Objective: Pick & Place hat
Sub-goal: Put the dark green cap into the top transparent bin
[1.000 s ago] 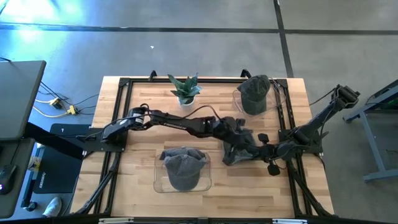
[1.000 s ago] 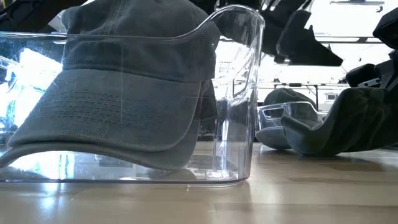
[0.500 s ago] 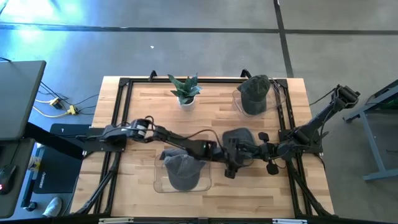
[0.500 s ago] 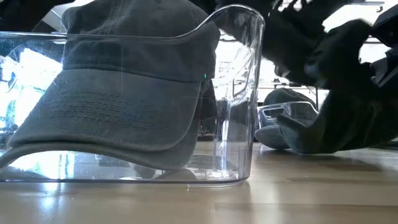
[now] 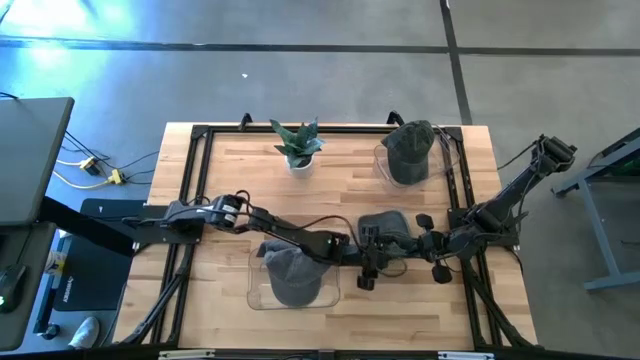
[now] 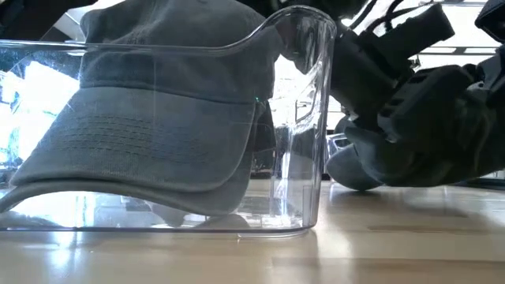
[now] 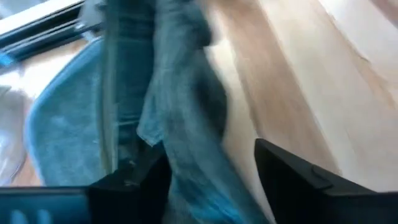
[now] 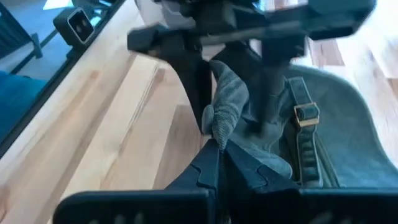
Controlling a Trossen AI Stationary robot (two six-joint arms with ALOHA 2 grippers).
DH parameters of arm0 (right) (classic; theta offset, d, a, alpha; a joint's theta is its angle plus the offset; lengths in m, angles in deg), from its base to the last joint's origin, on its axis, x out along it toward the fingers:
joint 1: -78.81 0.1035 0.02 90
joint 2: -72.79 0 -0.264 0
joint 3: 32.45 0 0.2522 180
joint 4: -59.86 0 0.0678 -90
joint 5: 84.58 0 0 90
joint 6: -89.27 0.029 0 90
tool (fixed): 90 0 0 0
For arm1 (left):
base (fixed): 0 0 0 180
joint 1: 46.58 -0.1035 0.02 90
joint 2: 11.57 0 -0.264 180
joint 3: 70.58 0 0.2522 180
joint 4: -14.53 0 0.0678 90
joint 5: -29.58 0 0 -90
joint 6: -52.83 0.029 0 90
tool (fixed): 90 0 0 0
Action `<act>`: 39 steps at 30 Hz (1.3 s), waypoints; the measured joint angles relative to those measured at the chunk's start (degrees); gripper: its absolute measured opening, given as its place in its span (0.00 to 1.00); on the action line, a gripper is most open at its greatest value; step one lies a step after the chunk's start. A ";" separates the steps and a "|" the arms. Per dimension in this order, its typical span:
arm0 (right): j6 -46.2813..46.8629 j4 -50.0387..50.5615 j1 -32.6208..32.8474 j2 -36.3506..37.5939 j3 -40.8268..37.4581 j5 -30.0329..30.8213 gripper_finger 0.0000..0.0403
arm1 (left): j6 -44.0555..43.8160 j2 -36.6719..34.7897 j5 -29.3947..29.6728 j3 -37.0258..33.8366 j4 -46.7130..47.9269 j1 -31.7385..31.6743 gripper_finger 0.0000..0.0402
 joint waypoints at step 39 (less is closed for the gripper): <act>-11.42 -8.06 6.84 -19.85 -1.46 1.68 0.62 | 17.75 -2.38 3.37 -0.02 13.10 -2.71 0.00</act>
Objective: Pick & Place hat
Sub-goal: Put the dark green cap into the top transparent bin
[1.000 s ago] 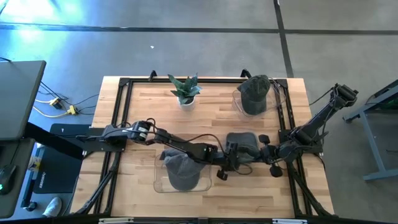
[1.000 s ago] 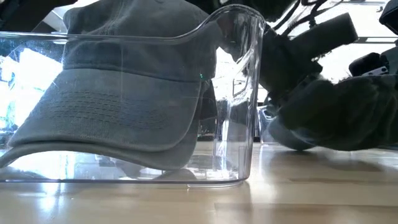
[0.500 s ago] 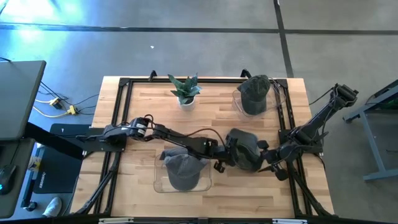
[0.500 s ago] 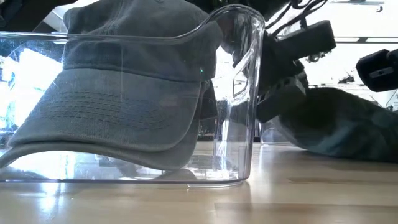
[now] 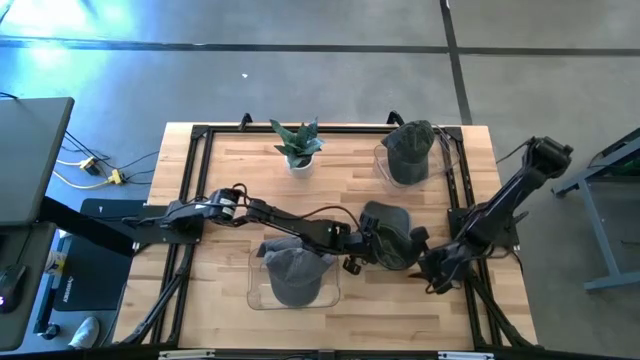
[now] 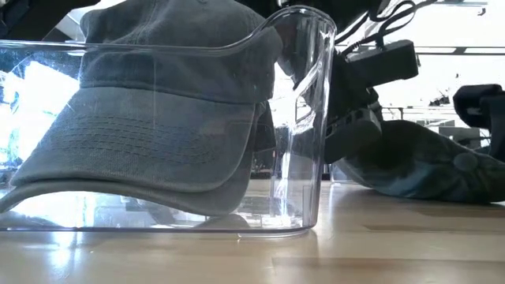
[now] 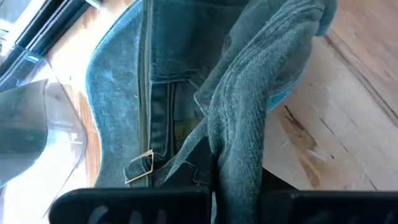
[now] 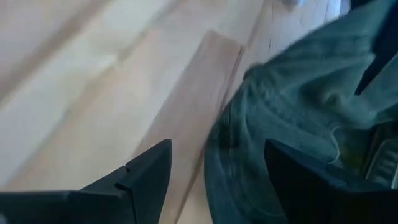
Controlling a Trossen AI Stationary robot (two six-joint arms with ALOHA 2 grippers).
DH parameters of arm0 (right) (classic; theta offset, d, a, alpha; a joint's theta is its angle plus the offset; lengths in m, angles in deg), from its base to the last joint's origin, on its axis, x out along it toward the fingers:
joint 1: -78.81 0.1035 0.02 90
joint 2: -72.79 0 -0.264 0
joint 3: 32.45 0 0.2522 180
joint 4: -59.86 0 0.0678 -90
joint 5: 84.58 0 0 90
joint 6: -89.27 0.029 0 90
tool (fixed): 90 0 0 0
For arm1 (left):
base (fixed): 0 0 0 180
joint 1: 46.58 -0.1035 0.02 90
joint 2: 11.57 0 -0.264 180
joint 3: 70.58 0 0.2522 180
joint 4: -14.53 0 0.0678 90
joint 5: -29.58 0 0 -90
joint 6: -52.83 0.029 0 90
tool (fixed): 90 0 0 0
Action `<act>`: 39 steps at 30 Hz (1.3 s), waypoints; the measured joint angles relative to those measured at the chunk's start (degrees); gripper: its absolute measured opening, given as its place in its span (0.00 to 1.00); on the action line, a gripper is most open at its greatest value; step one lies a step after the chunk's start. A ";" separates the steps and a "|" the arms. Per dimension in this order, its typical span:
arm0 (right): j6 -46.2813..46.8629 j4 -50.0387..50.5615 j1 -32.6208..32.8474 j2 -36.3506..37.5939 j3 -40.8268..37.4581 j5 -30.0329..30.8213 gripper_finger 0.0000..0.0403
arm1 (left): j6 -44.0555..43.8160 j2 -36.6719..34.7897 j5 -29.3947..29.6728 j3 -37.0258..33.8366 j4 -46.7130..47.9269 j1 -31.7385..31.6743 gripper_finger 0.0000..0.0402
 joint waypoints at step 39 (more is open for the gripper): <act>-6.81 -1.20 -8.28 12.48 0.17 -3.63 0.01 | 4.57 -4.90 -24.82 0.28 7.38 -1.20 0.31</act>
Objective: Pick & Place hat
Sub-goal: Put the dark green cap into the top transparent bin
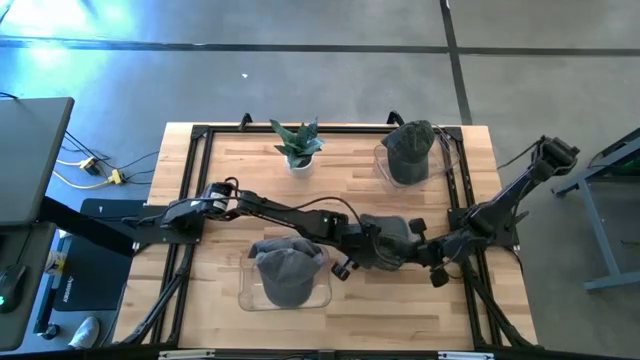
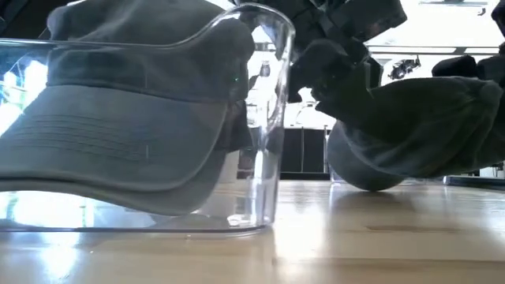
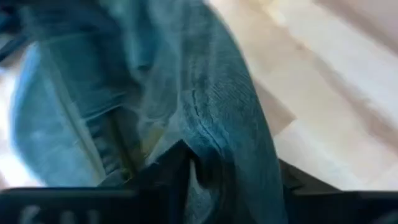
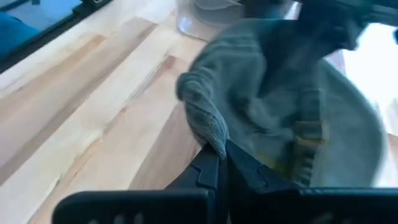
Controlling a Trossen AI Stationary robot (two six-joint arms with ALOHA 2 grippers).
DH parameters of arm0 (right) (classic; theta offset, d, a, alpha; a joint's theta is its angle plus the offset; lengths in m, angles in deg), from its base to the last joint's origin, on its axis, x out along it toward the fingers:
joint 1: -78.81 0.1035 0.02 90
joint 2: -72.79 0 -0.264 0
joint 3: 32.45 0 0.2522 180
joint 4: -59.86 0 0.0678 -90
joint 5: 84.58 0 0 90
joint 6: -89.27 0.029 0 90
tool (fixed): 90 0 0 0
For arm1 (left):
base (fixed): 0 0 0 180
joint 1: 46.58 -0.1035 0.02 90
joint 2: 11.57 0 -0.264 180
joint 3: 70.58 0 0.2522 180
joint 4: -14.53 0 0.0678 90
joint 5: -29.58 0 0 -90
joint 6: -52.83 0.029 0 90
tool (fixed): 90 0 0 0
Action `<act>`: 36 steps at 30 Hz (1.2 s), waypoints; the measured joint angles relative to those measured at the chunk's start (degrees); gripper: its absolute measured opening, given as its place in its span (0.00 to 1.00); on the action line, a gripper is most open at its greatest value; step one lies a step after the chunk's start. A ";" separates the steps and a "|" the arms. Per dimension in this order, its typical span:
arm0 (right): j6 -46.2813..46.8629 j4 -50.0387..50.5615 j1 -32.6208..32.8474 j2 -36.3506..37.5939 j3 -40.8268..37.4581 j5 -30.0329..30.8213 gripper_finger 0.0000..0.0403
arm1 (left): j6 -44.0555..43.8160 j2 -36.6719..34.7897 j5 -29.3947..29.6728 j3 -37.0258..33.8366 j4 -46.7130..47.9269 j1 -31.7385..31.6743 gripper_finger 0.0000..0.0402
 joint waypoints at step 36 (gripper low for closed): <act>-3.98 19.71 -4.94 2.44 15.59 -19.59 0.01 | 0.61 -6.14 -4.49 -0.15 3.14 0.42 0.11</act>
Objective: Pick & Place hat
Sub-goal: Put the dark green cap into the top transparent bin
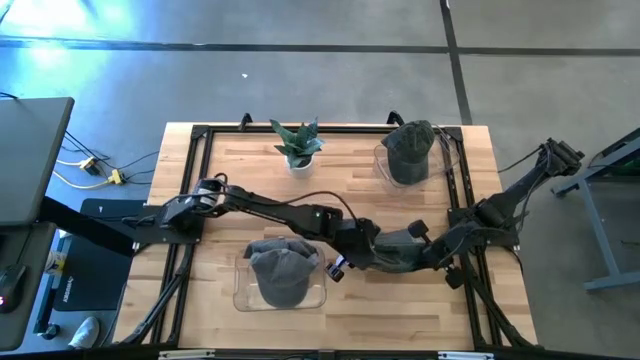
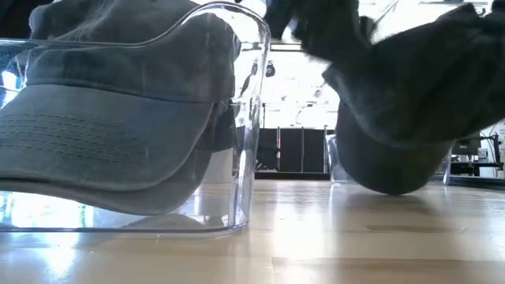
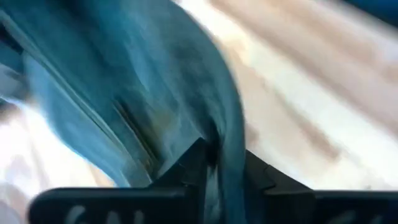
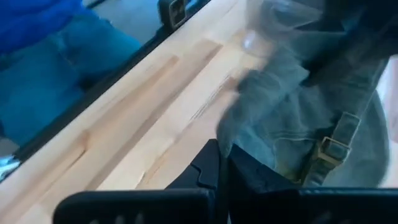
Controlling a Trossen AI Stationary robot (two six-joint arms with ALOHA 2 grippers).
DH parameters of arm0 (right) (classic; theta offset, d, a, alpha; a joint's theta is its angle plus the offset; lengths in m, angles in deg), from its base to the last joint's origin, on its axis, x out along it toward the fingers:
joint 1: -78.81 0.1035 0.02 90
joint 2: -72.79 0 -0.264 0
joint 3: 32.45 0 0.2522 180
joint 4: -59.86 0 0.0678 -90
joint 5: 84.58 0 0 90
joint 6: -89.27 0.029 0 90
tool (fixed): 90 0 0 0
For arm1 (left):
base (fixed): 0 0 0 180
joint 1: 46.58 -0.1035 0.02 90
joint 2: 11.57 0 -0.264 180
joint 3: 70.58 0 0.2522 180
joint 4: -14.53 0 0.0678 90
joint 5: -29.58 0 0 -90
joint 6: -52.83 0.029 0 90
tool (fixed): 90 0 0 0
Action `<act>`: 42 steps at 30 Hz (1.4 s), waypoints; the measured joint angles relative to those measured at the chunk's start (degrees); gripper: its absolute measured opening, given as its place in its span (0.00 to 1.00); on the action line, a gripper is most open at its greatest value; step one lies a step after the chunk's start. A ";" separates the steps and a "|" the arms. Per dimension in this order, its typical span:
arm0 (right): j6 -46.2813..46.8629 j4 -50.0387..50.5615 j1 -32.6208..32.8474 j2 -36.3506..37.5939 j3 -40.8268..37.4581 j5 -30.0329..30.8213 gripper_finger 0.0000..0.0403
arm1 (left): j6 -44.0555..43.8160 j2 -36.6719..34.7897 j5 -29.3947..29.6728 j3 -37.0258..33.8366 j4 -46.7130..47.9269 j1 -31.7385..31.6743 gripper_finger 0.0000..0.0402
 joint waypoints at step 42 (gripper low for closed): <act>13.38 -9.19 -24.34 2.49 -10.65 -22.27 0.46 | -19.76 -5.49 -12.88 -14.99 -24.72 -4.20 0.08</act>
